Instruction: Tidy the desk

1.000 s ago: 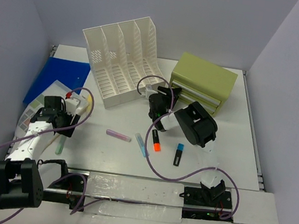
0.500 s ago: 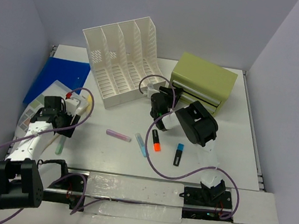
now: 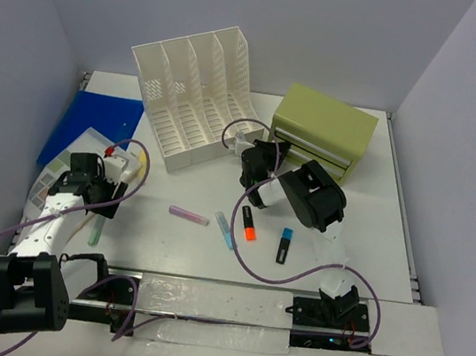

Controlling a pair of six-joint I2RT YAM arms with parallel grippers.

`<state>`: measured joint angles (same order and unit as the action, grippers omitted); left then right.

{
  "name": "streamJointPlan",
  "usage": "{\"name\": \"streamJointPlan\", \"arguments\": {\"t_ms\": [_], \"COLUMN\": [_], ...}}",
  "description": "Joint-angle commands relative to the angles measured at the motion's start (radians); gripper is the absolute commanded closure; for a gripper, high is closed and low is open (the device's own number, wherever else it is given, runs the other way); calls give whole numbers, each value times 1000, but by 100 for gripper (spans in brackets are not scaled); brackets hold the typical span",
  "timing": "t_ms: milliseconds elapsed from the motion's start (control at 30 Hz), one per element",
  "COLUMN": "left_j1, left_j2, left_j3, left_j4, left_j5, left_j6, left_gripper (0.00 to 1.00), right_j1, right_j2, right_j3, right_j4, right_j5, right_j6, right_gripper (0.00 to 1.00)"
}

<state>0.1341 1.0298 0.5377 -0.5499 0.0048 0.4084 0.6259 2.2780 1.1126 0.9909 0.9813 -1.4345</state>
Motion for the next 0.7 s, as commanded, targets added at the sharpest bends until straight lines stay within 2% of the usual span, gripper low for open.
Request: {"name": "streamJointPlan", "arguments": {"t_ms": [0, 233, 667], "left_j1": [6, 6, 7], "left_j2": [-19, -24, -34], "left_j3": [19, 15, 0], "left_j4": [-1, 2, 11], "left_j5": [15, 15, 18], "left_j6": [15, 19, 27], "left_gripper": [23, 23, 23], "right_j1": [-10, 3, 104], "right_j2": [-5, -18, -96], "right_j3": [-2, -28, -122], "right_j4": [58, 60, 70], "right_j5": [0, 9, 80], "right_j6": [22, 43, 94], "right_gripper": [86, 100, 100]}}
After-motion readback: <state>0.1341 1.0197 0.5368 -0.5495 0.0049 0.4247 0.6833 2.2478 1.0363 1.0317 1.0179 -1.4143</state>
